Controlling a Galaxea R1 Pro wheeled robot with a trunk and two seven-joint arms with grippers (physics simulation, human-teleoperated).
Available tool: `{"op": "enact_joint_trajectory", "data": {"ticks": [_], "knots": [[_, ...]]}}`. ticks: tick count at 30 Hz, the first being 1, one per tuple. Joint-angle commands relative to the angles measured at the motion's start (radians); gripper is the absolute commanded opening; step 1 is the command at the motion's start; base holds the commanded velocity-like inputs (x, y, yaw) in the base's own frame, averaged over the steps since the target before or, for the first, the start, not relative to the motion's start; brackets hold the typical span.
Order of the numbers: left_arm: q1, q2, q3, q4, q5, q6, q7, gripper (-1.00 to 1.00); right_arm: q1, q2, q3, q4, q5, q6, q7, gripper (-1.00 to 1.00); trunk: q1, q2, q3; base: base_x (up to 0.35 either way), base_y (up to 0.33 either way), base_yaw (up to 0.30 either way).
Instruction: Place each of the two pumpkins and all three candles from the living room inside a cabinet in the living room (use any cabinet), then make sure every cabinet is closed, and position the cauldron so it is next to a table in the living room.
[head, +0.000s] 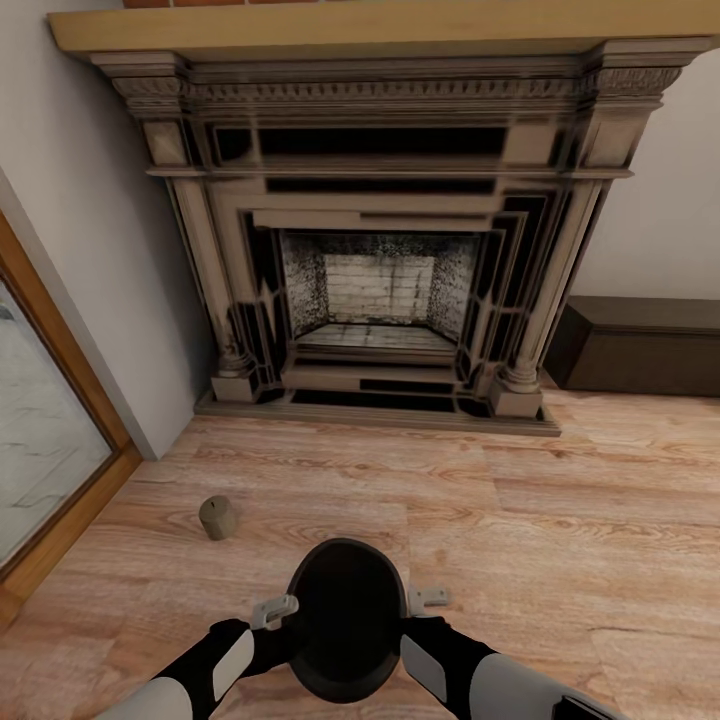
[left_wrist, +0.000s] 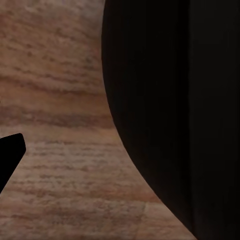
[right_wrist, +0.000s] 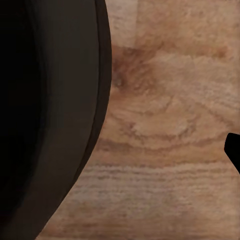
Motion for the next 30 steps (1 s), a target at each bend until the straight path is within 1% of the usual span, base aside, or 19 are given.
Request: {"op": "enact_joint_trajectory", "data": {"ticks": [1, 9, 15, 19, 30], "knots": [[0.000, 0.000, -0.004, -0.001, 0.000, 0.004, 0.000, 1.00, -0.001, 0.000, 0.006, -0.001, -0.003, 0.005, -0.006, 1.00, 0.000, 0.000, -0.001, 0.000, 0.000, 0.000], [0.000, 0.000, -0.006, -0.001, 0.000, 0.004, 0.000, 1.00, -0.001, 0.000, 0.006, -0.002, -0.003, -0.002, -0.006, 1.00, 0.000, 0.000, -0.001, 0.000, 0.000, 0.000], [0.000, 0.000, -0.006, -0.001, 0.000, 0.003, -0.001, 1.00, -0.002, 0.000, 0.006, -0.002, -0.004, -0.029, -0.006, 1.00, 0.000, 0.000, -0.001, 0.000, 0.000, 0.000], [0.000, 0.000, -0.006, -0.001, 0.000, 0.003, 0.000, 1.00, -0.002, 0.000, 0.006, -0.002, -0.003, -0.032, -0.006, 1.00, 0.002, -0.001, -0.016, 0.000, 0.000, 0.000], [0.000, 0.000, -0.006, -0.001, 0.000, 0.004, 0.000, 1.00, -0.002, 0.000, 0.006, -0.002, -0.003, -0.035, -0.006, 1.00, 0.002, -0.001, -0.016, 0.000, 0.000, 0.000]]}}
